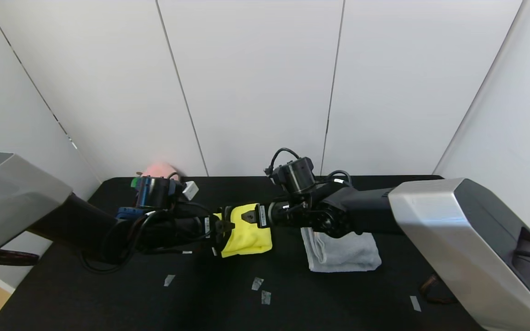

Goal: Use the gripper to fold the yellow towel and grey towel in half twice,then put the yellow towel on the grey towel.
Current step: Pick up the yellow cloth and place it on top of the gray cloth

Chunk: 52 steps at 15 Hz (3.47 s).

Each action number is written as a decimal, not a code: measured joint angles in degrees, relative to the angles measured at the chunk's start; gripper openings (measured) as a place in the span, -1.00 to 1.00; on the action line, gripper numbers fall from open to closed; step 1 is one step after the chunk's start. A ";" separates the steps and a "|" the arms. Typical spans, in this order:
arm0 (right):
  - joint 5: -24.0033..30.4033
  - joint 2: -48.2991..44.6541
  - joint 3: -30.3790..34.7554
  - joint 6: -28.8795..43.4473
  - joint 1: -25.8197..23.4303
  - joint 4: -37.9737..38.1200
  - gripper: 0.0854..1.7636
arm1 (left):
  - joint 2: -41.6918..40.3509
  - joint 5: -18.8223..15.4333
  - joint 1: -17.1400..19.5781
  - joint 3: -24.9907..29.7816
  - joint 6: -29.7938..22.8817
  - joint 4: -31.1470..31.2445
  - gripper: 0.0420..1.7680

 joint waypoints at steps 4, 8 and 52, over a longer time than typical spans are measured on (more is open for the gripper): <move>0.27 2.36 -0.46 -0.02 -0.11 -1.78 0.92 | 0.99 -0.01 -1.16 0.61 -0.77 -0.02 0.94; 0.38 4.00 -0.63 -0.13 0.24 -3.54 0.92 | 1.18 -0.11 -2.26 1.71 -0.79 -0.13 0.94; 0.46 -2.40 1.35 -0.11 0.09 1.46 -0.96 | -3.97 4.56 -6.89 -1.51 0.72 8.13 -0.84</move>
